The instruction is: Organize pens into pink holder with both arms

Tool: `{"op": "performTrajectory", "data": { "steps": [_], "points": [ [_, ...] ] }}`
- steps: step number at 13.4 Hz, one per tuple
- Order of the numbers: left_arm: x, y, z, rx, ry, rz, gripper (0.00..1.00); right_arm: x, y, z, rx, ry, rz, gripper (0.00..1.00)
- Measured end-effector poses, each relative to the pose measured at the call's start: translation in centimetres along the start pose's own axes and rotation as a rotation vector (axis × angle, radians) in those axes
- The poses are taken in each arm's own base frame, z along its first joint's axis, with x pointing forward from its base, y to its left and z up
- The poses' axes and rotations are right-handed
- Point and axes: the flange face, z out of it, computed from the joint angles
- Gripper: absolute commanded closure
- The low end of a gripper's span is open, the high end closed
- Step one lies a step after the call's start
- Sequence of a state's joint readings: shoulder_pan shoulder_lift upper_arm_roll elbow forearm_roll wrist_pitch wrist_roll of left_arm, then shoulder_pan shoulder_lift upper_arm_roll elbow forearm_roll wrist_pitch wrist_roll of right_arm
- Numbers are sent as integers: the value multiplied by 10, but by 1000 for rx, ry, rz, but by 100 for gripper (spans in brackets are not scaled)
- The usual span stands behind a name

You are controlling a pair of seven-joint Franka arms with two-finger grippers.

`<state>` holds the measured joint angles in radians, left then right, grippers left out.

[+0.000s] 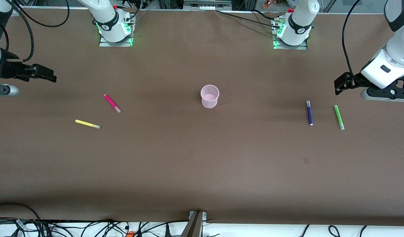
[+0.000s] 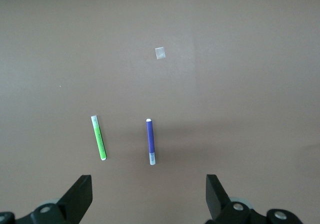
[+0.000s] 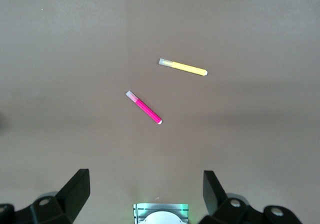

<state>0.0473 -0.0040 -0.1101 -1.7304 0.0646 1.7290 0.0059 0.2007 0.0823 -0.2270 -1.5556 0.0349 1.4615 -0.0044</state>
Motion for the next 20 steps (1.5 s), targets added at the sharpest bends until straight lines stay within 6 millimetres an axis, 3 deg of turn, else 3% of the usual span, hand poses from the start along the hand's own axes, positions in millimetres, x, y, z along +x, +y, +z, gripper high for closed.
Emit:
{"op": "performTrajectory", "data": {
  "steps": [20],
  "points": [
    [-4, 0, 4, 0, -36, 0, 0, 0, 1, 0, -4, -1, 1, 0]
  ]
}}
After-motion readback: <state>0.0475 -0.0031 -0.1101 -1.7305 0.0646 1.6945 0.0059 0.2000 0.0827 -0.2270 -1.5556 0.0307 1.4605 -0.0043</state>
